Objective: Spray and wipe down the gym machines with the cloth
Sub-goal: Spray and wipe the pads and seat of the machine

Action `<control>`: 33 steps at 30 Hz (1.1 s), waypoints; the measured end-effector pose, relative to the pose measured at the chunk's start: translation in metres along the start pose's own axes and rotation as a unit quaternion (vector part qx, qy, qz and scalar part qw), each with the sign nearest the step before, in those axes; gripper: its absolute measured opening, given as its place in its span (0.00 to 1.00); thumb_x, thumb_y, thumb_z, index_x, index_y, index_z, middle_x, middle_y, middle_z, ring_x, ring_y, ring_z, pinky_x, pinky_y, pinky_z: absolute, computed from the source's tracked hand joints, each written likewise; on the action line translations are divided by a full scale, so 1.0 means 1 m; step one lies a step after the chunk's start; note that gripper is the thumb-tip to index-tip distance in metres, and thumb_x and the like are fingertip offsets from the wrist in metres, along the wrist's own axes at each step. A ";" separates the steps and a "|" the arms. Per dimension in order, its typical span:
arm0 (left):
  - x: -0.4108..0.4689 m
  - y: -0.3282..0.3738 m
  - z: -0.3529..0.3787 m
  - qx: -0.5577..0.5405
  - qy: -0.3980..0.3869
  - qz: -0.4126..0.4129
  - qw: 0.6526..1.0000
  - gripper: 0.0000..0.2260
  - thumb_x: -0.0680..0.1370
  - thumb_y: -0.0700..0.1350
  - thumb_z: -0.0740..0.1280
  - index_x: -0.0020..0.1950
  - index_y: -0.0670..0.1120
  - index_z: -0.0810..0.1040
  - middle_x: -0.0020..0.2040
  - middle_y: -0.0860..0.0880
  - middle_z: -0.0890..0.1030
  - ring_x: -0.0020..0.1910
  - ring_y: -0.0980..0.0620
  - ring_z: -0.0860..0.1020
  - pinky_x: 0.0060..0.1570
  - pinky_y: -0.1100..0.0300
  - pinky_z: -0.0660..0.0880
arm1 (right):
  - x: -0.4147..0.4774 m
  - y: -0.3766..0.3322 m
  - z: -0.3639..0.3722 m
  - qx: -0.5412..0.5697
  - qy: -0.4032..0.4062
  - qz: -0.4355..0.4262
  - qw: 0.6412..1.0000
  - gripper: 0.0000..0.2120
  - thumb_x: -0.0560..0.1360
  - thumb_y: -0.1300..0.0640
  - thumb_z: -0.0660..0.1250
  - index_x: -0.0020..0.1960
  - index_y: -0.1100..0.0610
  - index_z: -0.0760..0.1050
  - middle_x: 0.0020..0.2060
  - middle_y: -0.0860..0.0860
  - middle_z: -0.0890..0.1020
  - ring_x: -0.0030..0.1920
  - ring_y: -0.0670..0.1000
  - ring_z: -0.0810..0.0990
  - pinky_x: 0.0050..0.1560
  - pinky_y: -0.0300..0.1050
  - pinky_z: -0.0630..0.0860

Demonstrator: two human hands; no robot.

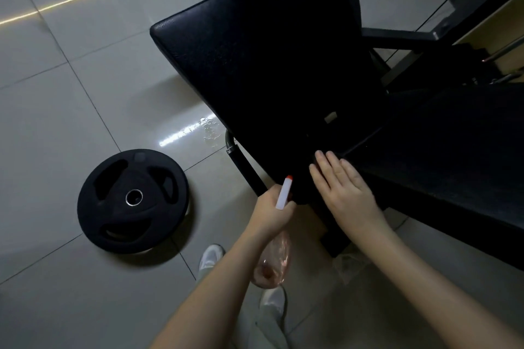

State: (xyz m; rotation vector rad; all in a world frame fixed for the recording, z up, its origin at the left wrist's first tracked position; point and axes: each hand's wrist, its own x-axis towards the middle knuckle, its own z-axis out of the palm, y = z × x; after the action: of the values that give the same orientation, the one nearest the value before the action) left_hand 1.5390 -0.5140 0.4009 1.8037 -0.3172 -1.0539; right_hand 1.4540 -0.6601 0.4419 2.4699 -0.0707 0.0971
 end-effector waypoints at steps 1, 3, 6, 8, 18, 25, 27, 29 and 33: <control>-0.001 0.001 -0.003 0.004 -0.002 0.005 1.000 0.11 0.74 0.43 0.64 0.56 0.47 0.73 0.39 0.47 0.74 0.38 0.50 0.73 0.37 0.62 0.70 | 0.005 -0.003 0.004 -0.005 -0.020 -0.010 1.000 0.23 0.72 0.65 0.63 0.67 0.63 0.70 0.65 0.61 0.75 0.64 0.58 0.74 0.73 0.52 0.46; -0.003 0.001 -0.008 0.025 -0.002 0.014 1.000 0.12 0.70 0.48 0.61 0.53 0.53 0.70 0.43 0.43 0.77 0.41 0.47 0.75 0.38 0.66 0.69 | 0.016 -0.012 0.012 -0.029 -0.093 -0.041 0.994 0.29 0.63 0.60 0.77 0.63 0.61 0.76 0.62 0.58 0.77 0.63 0.56 0.76 0.72 0.51 0.47; -0.003 0.000 -0.013 0.053 -0.003 0.025 0.998 0.11 0.68 0.49 0.59 0.50 0.54 0.68 0.46 0.38 0.77 0.46 0.40 0.76 0.41 0.57 0.70 | 0.034 -0.028 0.031 -0.053 -0.162 -0.095 0.981 0.32 0.57 0.50 0.80 0.59 0.56 0.79 0.59 0.54 0.80 0.61 0.52 0.78 0.72 0.53 0.47; -0.001 -0.001 -0.019 0.067 0.003 0.042 0.997 0.14 0.68 0.49 0.59 0.51 0.48 0.71 0.45 0.40 0.76 0.44 0.41 0.76 0.42 0.53 0.71 | 0.045 -0.039 0.046 -0.042 -0.175 -0.103 0.978 0.29 0.54 0.45 0.79 0.54 0.52 0.82 0.55 0.51 0.83 0.57 0.50 0.81 0.70 0.51 0.55; -0.011 -0.012 -0.058 0.060 0.015 0.043 0.997 0.13 0.71 0.48 0.63 0.50 0.40 0.74 0.44 0.43 0.78 0.41 0.48 0.76 0.42 0.56 0.72 | 0.088 -0.065 0.037 -0.095 -0.329 -0.117 0.932 0.39 0.77 0.57 0.63 0.75 0.67 0.39 0.75 0.65 0.46 0.75 0.63 0.47 0.73 0.55 0.46; -0.032 0.003 -0.077 0.074 0.022 0.032 0.996 0.16 0.68 0.48 0.61 0.50 0.39 0.74 0.46 0.37 0.79 0.46 0.40 0.77 0.47 0.45 0.74 | 0.049 -0.047 0.013 -0.073 -0.244 -0.091 0.963 0.30 0.75 0.55 0.65 0.74 0.60 0.61 0.72 0.59 0.65 0.73 0.59 0.62 0.73 0.54 0.54; -0.039 0.015 -0.081 0.075 0.021 0.029 0.997 0.16 0.68 0.49 0.61 0.49 0.40 0.74 0.47 0.37 0.79 0.46 0.41 0.78 0.46 0.48 0.74 | 0.040 -0.041 0.007 -0.057 -0.239 -0.093 0.965 0.29 0.77 0.57 0.62 0.75 0.61 0.58 0.74 0.59 0.61 0.74 0.59 0.57 0.74 0.55 0.48; -0.046 0.027 -0.083 0.078 0.017 0.034 0.996 0.14 0.70 0.48 0.63 0.49 0.38 0.74 0.45 0.37 0.79 0.42 0.43 0.77 0.42 0.51 0.73 | 0.032 -0.035 0.004 -0.045 -0.253 -0.094 0.962 0.30 0.78 0.61 0.59 0.75 0.64 0.51 0.75 0.61 0.54 0.75 0.61 0.51 0.73 0.55 0.43; -0.060 0.045 -0.089 0.087 -0.006 0.045 0.995 0.03 0.75 0.39 0.65 0.47 0.42 0.73 0.41 0.41 0.75 0.38 0.47 0.72 0.38 0.59 0.67 | 0.027 -0.019 -0.021 0.013 -0.293 -0.071 0.953 0.29 0.79 0.62 0.56 0.76 0.64 0.47 0.76 0.61 0.49 0.75 0.61 0.47 0.74 0.54 0.42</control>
State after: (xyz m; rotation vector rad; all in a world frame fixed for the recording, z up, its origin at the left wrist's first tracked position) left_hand 1.5832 -0.4430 0.4820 1.9181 -0.5067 -0.9989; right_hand 1.4814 -0.6335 0.4488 2.4383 -0.1440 -0.7020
